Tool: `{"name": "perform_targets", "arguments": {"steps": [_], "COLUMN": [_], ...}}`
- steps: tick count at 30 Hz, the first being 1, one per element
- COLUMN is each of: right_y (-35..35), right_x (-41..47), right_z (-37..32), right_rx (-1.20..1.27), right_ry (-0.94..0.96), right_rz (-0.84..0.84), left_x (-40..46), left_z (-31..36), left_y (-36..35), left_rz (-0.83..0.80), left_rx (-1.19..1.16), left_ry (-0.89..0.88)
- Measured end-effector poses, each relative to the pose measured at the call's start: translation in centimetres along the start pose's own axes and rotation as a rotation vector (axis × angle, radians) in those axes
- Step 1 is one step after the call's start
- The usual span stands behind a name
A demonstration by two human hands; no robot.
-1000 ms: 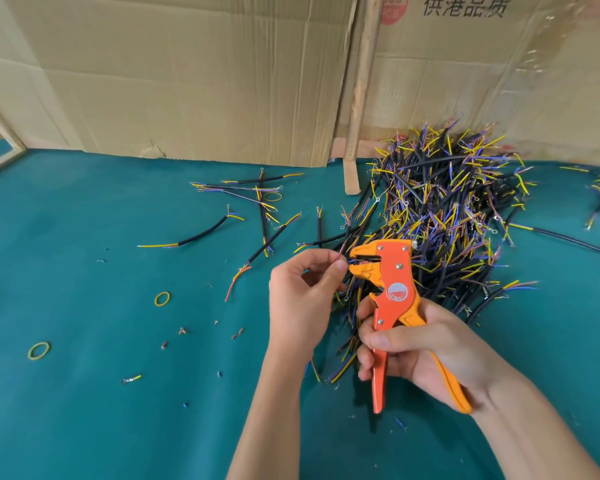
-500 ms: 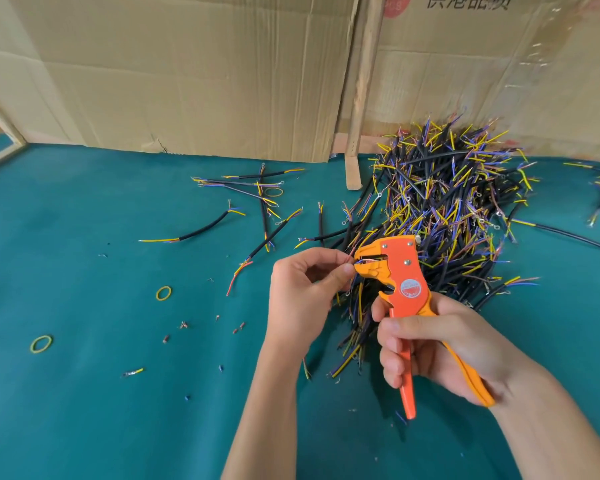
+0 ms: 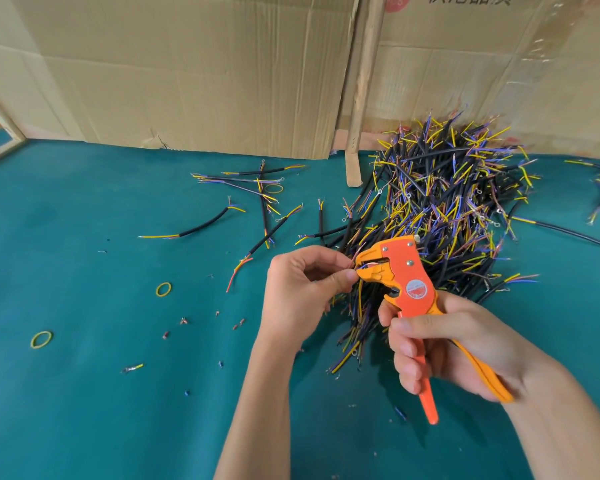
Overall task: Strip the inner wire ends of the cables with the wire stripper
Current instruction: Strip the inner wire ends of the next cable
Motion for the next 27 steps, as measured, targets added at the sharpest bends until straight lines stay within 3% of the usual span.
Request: {"name": "perform_targets", "arguments": {"steps": [18,24,27], "right_y": [-0.4,-1.1,0.0], "right_x": [1.5,1.4,0.9], "right_z": [-0.8,-0.8,-1.9], "right_rx": [0.026,0.171,0.173], "right_ry": [0.192,0.198,0.277], "right_rz": [0.190,0.091,0.142], "left_x": [0.0,-0.1,-0.2], "left_z": [0.1,0.4,0.6], "left_y": [0.1,0.6,1.5], "left_rz": [0.071,0.141,0.226], "left_rx": [-0.108,-0.090,-0.073], "left_ry": [-0.034,-0.066,-0.095]}}
Point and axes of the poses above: each hand's wrist, its own x-axis towards the middle knuckle, its own y-axis out of the back of the hand, z = x × y, the point moved 10 cm from there along x, towards the middle knuckle, and after that the axes turned 2 degrees about -z, right-handed, at the moved point
